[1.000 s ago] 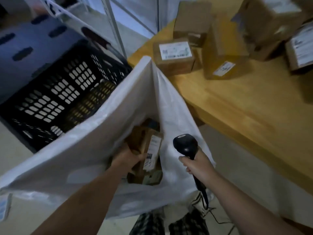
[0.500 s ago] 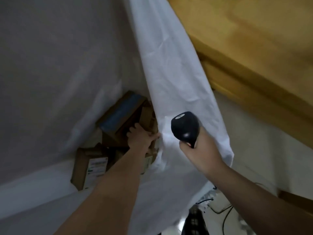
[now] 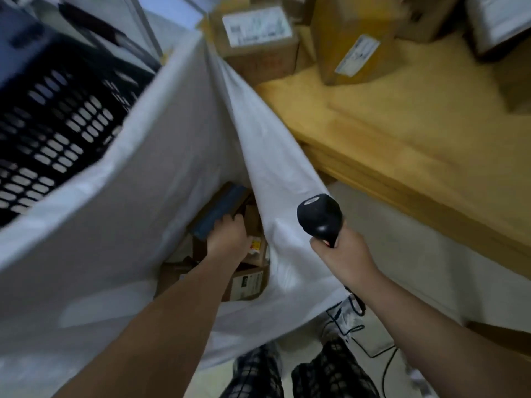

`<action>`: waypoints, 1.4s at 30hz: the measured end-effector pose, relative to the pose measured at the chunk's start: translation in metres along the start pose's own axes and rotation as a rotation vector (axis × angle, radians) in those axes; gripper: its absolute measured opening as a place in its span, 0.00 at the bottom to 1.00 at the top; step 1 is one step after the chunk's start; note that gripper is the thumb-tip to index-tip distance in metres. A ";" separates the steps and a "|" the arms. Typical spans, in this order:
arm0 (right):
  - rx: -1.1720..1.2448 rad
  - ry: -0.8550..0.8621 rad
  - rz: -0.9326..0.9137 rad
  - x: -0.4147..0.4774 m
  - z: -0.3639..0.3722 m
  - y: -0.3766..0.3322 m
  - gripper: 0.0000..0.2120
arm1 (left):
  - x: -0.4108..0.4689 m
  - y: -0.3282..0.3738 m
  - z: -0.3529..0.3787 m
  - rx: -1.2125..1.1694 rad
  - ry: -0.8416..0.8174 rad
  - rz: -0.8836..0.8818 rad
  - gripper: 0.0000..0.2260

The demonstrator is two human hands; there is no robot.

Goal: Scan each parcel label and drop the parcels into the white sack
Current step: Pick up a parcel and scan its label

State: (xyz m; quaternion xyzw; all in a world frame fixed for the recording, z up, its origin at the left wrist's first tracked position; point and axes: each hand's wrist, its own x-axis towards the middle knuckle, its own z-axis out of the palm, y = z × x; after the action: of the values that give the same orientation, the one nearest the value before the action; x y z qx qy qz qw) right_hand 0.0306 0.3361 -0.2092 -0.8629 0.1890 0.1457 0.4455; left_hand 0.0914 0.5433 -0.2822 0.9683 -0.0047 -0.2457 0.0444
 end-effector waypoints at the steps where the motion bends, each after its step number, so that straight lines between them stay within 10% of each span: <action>1: 0.020 0.010 -0.003 -0.009 -0.011 -0.008 0.11 | -0.012 0.004 -0.016 -0.004 -0.006 0.037 0.20; 17: 0.375 0.262 -0.110 -0.050 -0.172 -0.085 0.13 | -0.079 0.130 -0.244 -0.334 0.300 0.435 0.21; 42: 0.658 0.143 -0.030 0.080 -0.304 -0.079 0.04 | 0.064 0.259 -0.299 -0.439 0.184 -0.180 0.40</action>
State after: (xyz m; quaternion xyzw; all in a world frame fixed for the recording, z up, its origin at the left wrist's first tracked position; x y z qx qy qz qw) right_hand 0.1631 0.1117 -0.0160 -0.6834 0.2439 0.0093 0.6881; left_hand 0.2932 0.3087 -0.0281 0.9503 0.1391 -0.1544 0.2319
